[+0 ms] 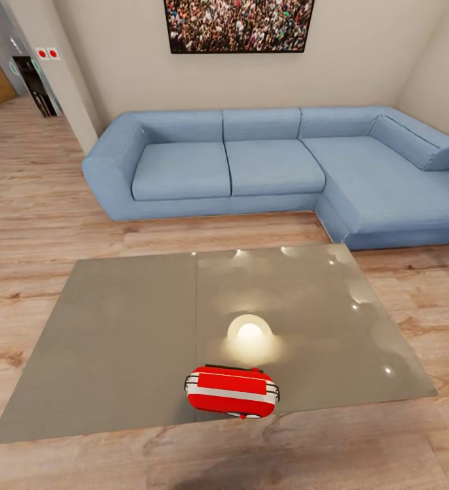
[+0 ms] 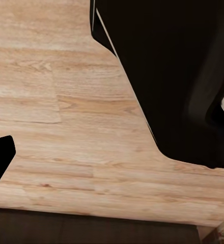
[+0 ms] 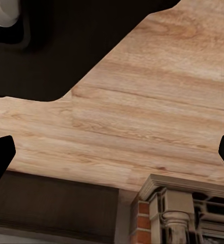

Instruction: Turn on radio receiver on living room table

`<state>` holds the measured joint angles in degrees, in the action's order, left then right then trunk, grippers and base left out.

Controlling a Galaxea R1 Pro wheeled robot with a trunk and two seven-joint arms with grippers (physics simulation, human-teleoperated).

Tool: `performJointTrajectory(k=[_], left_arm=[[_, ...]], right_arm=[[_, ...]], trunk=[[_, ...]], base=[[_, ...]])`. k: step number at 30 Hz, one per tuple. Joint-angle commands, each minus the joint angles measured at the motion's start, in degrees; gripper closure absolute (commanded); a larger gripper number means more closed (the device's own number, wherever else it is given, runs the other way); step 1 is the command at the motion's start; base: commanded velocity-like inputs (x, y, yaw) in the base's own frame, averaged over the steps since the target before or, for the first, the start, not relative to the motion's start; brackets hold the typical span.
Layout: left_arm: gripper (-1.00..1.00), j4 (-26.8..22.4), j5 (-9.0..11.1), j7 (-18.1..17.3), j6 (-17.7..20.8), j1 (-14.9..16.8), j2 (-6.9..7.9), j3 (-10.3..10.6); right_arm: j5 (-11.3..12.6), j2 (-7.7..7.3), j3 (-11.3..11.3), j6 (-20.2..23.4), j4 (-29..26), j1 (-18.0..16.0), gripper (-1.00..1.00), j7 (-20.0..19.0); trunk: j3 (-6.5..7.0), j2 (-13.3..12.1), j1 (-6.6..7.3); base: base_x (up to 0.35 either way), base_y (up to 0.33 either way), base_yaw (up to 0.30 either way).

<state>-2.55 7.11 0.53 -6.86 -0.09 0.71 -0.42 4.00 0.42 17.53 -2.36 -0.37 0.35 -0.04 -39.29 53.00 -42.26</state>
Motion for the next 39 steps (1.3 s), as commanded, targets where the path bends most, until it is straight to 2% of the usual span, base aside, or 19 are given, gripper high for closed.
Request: performJointTrajectory(k=[1,8,14,21,23,26,29,30,31,33,36,37,38,39], left_arm=[[-1.00,0.00,-0.03,0.00,0.09,0.00,-0.03,0.15],[-1.00,-0.27,-0.36,0.00,0.04,0.00,-0.16,0.40],[-1.00,-7.87,-0.14,-0.57,0.21,0.00,0.19,0.25],[-1.00,-11.96,-0.12,-0.87,0.22,0.00,0.33,0.24],[-1.00,-15.28,-0.05,-0.95,0.57,0.00,0.83,0.18],[-1.00,-21.06,-0.01,-0.96,2.35,0.00,0.98,0.16],[-1.00,-31.95,0.00,-0.97,9.26,0.00,1.09,0.16],[-1.00,-34.04,0.02,-0.97,10.59,0.00,1.10,0.15],[-1.00,-38.45,0.05,-0.97,13.25,0.00,1.10,0.15],[-1.00,-51.80,0.04,-1.05,20.89,0.00,1.06,0.15],[-1.00,-59.86,0.05,-1.54,25.01,0.00,1.04,0.13],[-1.00,-67.40,0.09,-3.63,28.29,0.00,0.98,0.09],[-1.00,-70.81,0.16,-5.22,29.81,0.00,0.89,0.08],[-1.00,-72.38,0.18,-6.06,30.56,0.00,0.85,0.10]], right_arm=[[-0.08,-0.03,0.07,0.06,-0.03,0.00,-1.00,0.08],[-0.08,0.03,2.54,0.02,-0.07,0.00,-1.00,0.24],[0.11,-0.10,2.81,0.04,-0.49,0.00,-1.00,0.25],[0.22,-0.21,2.85,0.00,-2.92,-0.03,-1.00,0.24],[0.29,-0.94,2.73,0.21,-8.17,-0.09,-1.00,0.19],[0.32,-3.00,2.62,2.10,-17.46,-0.38,-1.00,0.37],[0.37,-6.88,2.26,10.36,-31.73,-0.49,-1.00,0.91],[0.38,-7.54,2.20,12.13,-34.15,-0.50,-1.00,1.05],[0.38,-8.78,2.09,15.84,-39.14,-0.51,-1.00,1.40],[0.36,-11.72,1.90,25.71,-55.30,-0.52,-1.00,3.31],[0.28,-13.20,1.52,29.80,-66.29,-0.52,-1.00,5.71],[0.29,-14.24,0.51,32.65,-76.45,-0.53,-1.00,9.20],[0.26,-14.52,0.17,33.94,-80.74,-0.59,-1.00,11.17],[0.24,-14.62,0.04,34.55,-82.59,-0.65,-1.00,12.16]], trunk=[[0.00,0.00,0.00],[0.00,0.00,0.00],[0.00,0.00,0.00],[0.00,0.00,0.00],[0.00,0.00,0.00],[0.00,0.00,0.00],[0.00,0.00,0.00],[0.00,0.00,0.00],[0.00,0.00,0.00],[0.00,0.00,0.00],[0.00,0.00,0.00],[0.00,0.00,0.00],[0.00,0.00,0.00],[0.00,0.00,0.00]], base=[[0.000,0.000,0.000],[0.000,0.000,0.000],[0.000,0.000,0.000],[0.000,0.000,0.000],[0.000,0.000,0.000],[0.000,0.000,0.000],[0.000,0.000,0.000],[0.000,0.000,0.000],[0.000,0.000,0.000],[0.000,0.000,0.000],[0.000,0.000,0.000],[0.000,0.000,0.000],[0.000,0.000,0.000],[0.000,0.000,0.000]])
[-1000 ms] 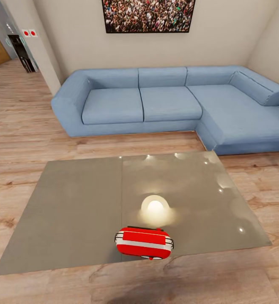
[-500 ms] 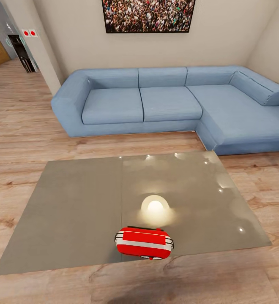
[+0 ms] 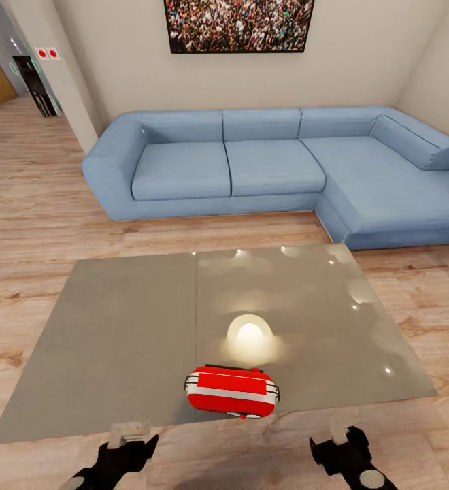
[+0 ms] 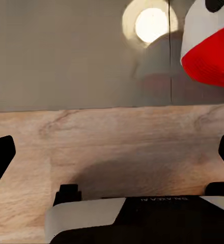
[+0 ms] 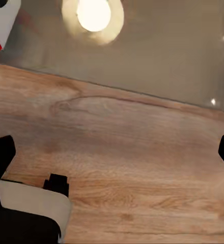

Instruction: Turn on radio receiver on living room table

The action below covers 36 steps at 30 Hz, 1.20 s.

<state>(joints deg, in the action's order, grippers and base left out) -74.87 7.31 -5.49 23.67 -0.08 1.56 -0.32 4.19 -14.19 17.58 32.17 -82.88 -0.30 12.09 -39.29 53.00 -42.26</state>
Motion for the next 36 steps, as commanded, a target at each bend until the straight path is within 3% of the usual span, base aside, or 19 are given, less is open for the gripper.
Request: performJointTrajectory(k=[1,4,5,7,8,11,12,15,16,20,26,27,30,32,36], left_arm=[[-1.00,-2.94,0.03,-1.61,1.49,0.00,-0.06,0.00],[-1.00,-8.71,0.06,-4.02,4.08,0.00,0.01,0.04],[-1.00,-11.45,-0.16,-4.64,5.02,0.00,0.40,0.03],[-1.00,-11.79,-0.28,-4.68,5.21,0.01,0.74,-0.01],[-1.00,-12.11,-0.41,-4.73,5.40,0.05,1.76,-0.13],[-1.00,-12.13,-0.29,-4.85,5.45,0.11,4.04,-1.04],[-1.00,-11.83,-0.09,-4.96,5.36,0.13,5.23,-1.84],[-1.00,-11.07,0.13,-5.05,5.19,0.15,6.46,-2.79],[-1.00,-10.18,-0.08,-5.15,4.87,0.17,7.54,-3.45],[-1.00,-9.93,-0.45,-5.15,4.77,0.17,7.88,-3.47],[-1.00,-10.47,-1.18,-5.17,5.13,0.17,8.07,-3.50],[-1.00,-10.60,-2.86,-5.15,5.26,0.17,7.95,-3.54],[-1.00,-10.63,-3.47,-5.14,5.21,0.17,7.89,-3.54],[-1.00,-10.61,-3.73,-5.14,5.05,0.17,7.86,-3.55],[-1.00,-10.41,-3.84,-5.16,5.03,0.17,7.96,-3.55]], right_arm=[[0.01,-0.14,-0.18,1.12,-2.78,-0.23,-1.00,1.95],[0.02,-0.31,-0.41,3.63,-5.88,-3.84,-1.00,4.95],[0.15,-0.38,-0.50,7.32,-6.99,-9.91,-1.00,5.46],[0.17,-0.38,-0.51,8.51,-7.13,-11.95,-1.00,5.12],[0.19,-0.39,-0.52,10.64,-7.25,-15.43,-1.00,4.00],[0.20,-0.39,-0.52,14.21,-7.33,-20.22,-1.00,0.58],[0.20,-0.40,-0.53,16.22,-7.35,-22.87,-1.00,-2.46],[0.21,-0.43,-0.51,19.61,-7.36,-27.13,-1.00,-8.70],[0.06,-0.42,-0.46,26.57,-7.38,-34.61,-1.00,-21.72],[-0.21,-0.29,-0.21,27.83,-7.36,-37.77,-1.00,-27.36],[0.18,0.32,0.96,27.83,-7.30,-38.63,-1.00,-29.88],[-0.20,1.40,5.28,27.83,-7.30,-38.76,-1.00,-30.89],[-0.51,2.69,7.65,27.83,-7.29,-38.79,-1.00,-30.80],[-0.69,5.00,8.84,27.83,-7.29,-38.80,-1.00,-30.55],[-0.65,6.01,9.09,27.83,-7.29,-38.81,-1.00,-30.48]], trunk=[[0.00,0.00,0.00],[0.00,0.00,0.00],[0.00,0.00,0.00],[0.00,0.00,0.00],[0.00,0.00,0.00],[0.00,0.00,0.00],[0.00,0.00,0.00],[0.00,0.00,0.00],[0.00,0.00,0.00],[0.00,0.00,0.00],[0.00,0.00,0.00],[0.00,0.00,0.00],[0.00,0.00,0.00],[0.00,0.00,0.00],[0.00,0.00,0.00]], base=[[0.000,0.000,0.000],[0.000,0.000,0.000],[0.000,0.000,0.000],[0.000,0.000,0.000],[0.000,0.000,0.000],[0.000,0.000,0.000],[0.000,0.000,0.000],[0.000,0.000,0.000],[0.000,0.000,0.000],[0.000,0.000,0.000],[0.000,0.000,0.000],[0.000,0.000,0.000],[0.000,0.000,0.000],[0.000,0.000,0.000],[0.000,0.000,0.000]])
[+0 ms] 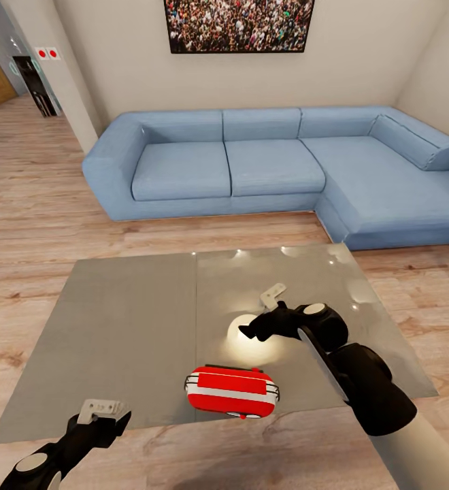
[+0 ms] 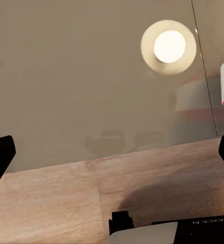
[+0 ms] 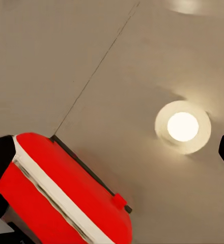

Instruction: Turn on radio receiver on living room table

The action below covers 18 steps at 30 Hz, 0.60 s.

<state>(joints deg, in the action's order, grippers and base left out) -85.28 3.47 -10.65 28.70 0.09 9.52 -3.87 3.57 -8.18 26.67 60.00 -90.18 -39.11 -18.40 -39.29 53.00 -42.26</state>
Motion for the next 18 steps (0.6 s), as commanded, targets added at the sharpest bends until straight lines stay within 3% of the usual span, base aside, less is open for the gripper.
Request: performJointTrajectory(k=[1,14,18], left_arm=[[-1.00,0.02,-0.01,-0.01,0.03,0.00,0.01,0.00],[-1.00,0.45,0.39,-0.04,-0.17,0.00,-0.09,-0.41],[-1.00,0.46,0.48,0.01,-0.22,0.00,-0.11,-0.44]], right_arm=[[0.00,0.10,0.03,0.00,0.00,0.00,-1.00,0.01],[0.09,0.93,-0.17,0.00,0.01,0.00,-1.00,0.09],[-1.29,1.42,0.52,0.00,0.32,0.00,-1.00,1.94]], trunk=[[0.00,0.00,0.00],[0.00,0.00,0.00],[0.00,0.00,0.00]], base=[[0.000,0.000,0.000],[0.000,0.000,0.000],[0.000,0.000,0.000]])
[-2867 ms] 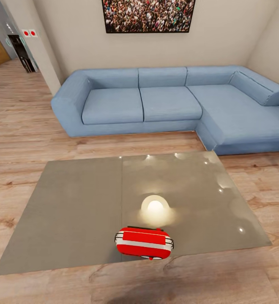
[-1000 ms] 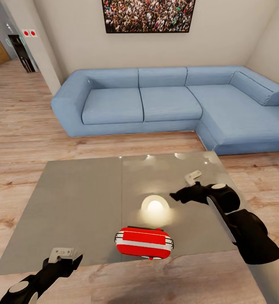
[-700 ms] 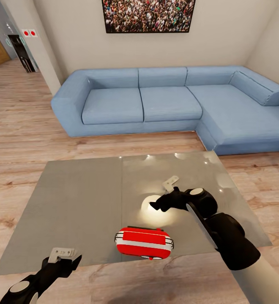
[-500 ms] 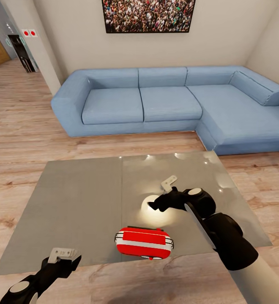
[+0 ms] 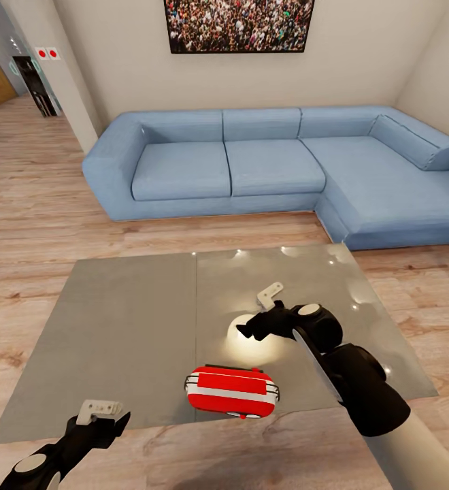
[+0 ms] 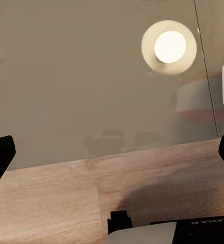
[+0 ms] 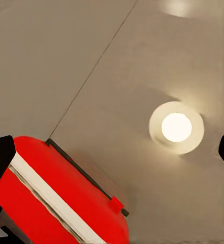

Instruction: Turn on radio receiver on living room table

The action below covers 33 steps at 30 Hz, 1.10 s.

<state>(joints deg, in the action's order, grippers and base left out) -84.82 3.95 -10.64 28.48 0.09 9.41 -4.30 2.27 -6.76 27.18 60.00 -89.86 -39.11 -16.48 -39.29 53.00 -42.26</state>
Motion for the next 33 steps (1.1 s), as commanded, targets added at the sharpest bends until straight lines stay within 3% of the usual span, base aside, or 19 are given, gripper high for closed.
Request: performJointTrajectory(k=[1,4,5,9,14,18,23,24,25,26,33], left_arm=[[-1.00,0.00,0.00,0.00,0.00,0.00,0.00,0.00],[-1.00,0.00,0.00,0.01,0.06,0.00,0.00,0.00],[-1.00,0.00,-0.03,0.01,0.20,0.00,-0.02,0.00],[-1.00,-0.04,-0.11,-0.04,0.50,0.00,-0.07,0.00],[-1.00,-0.08,-0.19,-0.01,0.59,0.00,-0.16,0.03],[-1.00,-0.08,-0.24,0.00,0.65,0.00,-0.19,0.03],[-1.00,-0.09,-0.21,0.01,0.73,0.00,-0.25,0.04],[-1.00,-0.09,-0.23,0.01,0.72,0.00,-0.28,0.06],[-1.00,-0.09,-0.25,0.01,0.70,0.00,-0.33,0.08],[-1.00,-0.09,-0.25,0.01,0.68,0.00,-0.34,0.08],[-1.00,-0.09,-0.26,0.03,0.59,0.00,-0.35,0.15]], right_arm=[[-1.74,0.04,1.10,0.00,0.75,0.00,-1.00,1.45],[-4.53,0.07,4.17,0.00,2.94,0.00,-1.00,2.55],[-5.71,0.07,6.18,0.00,4.07,0.00,-1.00,2.72],[-7.51,0.31,11.77,0.00,5.54,0.00,-1.00,2.77],[-8.05,0.19,14.80,0.00,5.39,-0.01,-1.00,1.97],[-8.23,-0.15,15.41,0.00,4.14,-0.05,-1.00,-0.17],[-10.98,-0.38,15.66,0.00,2.15,-0.86,-1.00,-6.97],[-12.29,-0.37,15.68,0.00,1.97,-1.12,-1.00,-9.39],[-16.20,-0.22,15.65,0.00,1.76,-1.68,-1.00,-15.86],[-17.88,-0.09,15.64,0.00,1.74,-1.93,-1.00,-18.41],[-25.76,0.34,15.55,-1.09,1.89,-2.79,-1.00,-29.74]], trunk=[[0.00,0.00,0.00],[0.00,0.00,0.00],[0.00,0.00,0.00],[0.00,0.00,0.00],[0.00,0.00,0.00],[0.00,0.00,0.00],[0.00,0.00,0.00],[0.00,0.00,0.00],[0.00,0.00,0.00],[0.00,0.00,0.00],[0.00,0.00,0.00]], base=[[0.000,0.000,0.000],[0.000,0.000,0.000],[0.000,0.000,0.000],[0.000,0.000,0.000],[0.000,0.000,0.000],[0.000,0.000,0.000],[0.000,0.000,0.000],[0.000,0.000,0.000],[0.000,0.000,0.000],[0.000,0.000,0.000],[0.000,0.000,0.000]])
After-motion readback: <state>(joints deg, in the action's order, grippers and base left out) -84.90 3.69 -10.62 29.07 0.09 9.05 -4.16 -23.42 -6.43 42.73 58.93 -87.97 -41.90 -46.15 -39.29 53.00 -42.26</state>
